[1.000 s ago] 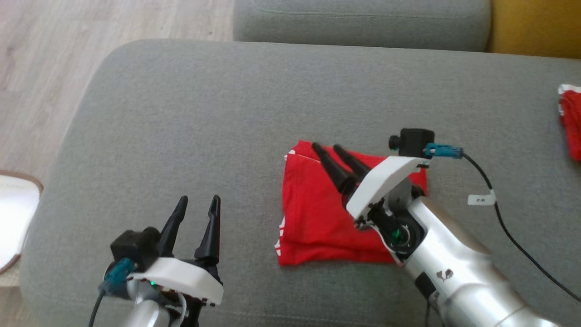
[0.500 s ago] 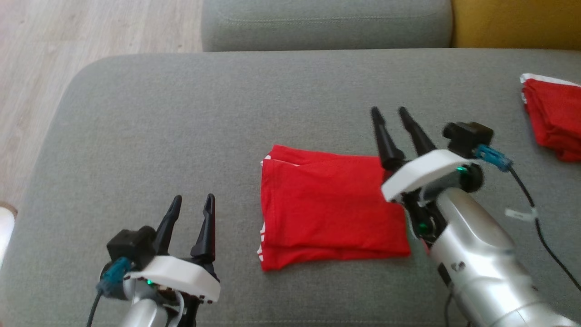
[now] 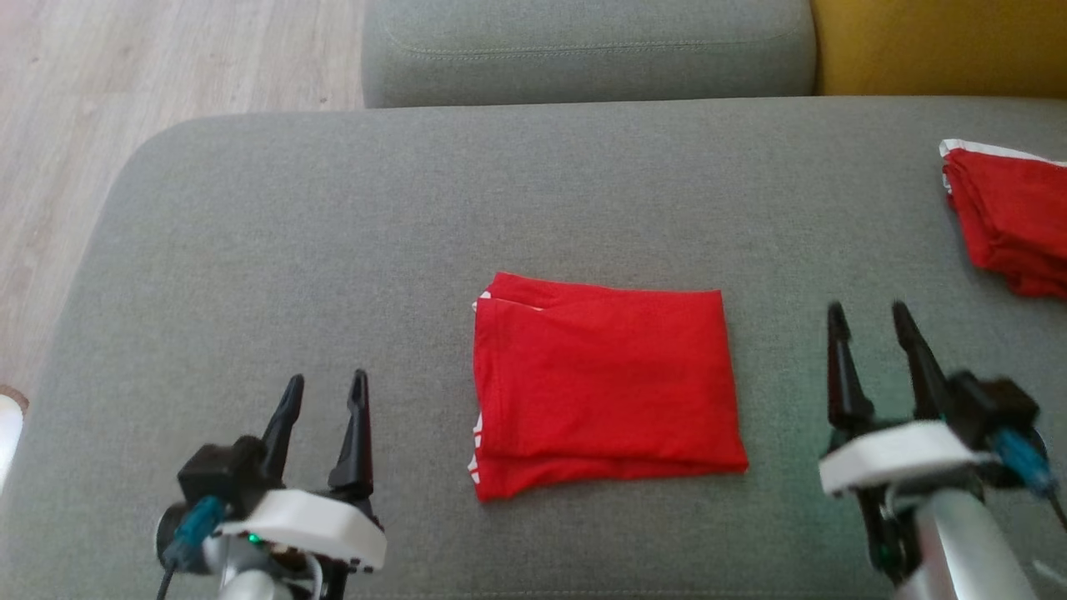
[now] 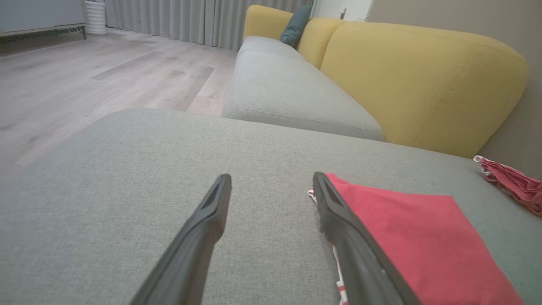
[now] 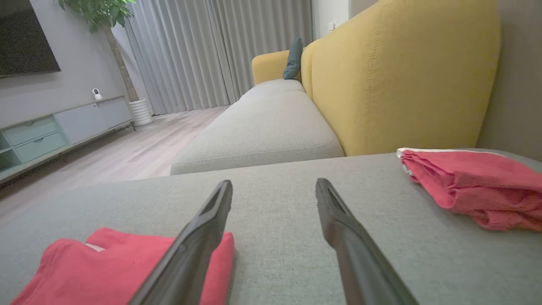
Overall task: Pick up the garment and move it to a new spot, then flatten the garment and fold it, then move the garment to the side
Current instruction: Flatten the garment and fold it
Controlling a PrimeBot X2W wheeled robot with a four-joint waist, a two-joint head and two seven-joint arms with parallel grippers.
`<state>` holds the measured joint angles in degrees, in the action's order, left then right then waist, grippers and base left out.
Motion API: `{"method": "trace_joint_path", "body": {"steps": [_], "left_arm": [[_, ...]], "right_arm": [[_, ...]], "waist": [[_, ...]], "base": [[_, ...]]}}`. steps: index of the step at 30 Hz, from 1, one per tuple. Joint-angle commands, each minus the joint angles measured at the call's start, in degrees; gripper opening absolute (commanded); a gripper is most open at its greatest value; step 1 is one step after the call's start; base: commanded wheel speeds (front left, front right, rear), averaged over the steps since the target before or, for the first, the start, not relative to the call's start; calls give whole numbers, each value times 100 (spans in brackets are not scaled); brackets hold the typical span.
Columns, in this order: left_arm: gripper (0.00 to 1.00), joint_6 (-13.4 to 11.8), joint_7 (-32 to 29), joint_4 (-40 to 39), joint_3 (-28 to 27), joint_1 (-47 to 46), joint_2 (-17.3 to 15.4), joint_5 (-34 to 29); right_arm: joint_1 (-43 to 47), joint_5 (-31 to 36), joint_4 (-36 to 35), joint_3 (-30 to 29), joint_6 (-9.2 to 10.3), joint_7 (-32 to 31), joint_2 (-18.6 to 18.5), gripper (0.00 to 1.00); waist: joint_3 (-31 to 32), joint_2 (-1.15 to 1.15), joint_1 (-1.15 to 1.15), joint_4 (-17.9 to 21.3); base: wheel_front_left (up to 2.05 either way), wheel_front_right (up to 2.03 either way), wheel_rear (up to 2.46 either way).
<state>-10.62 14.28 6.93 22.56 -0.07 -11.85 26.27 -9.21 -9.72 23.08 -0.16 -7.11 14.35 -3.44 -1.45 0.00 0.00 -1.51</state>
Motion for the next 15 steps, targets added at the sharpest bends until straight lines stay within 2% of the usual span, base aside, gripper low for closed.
{"method": "trace_joint_path", "body": {"steps": [1,7,15], "left_arm": [[100,-18,70,-233,-299,-135,-1,-76],[100,51,71,-261,-450,-14,91,-239],[100,201,72,-179,-572,-5,235,-408]], "right_arm": [[-10,34,-408,91,-37,14,52,100],[512,-134,-985,138,-37,-168,55,100],[672,-273,-1176,241,-37,-254,56,100]], "waist": [[-4,0,0,-13],[-19,0,0,-1],[-34,0,0,-27]], "base": [[0,0,0],[0,0,0],[0,0,0]]}}
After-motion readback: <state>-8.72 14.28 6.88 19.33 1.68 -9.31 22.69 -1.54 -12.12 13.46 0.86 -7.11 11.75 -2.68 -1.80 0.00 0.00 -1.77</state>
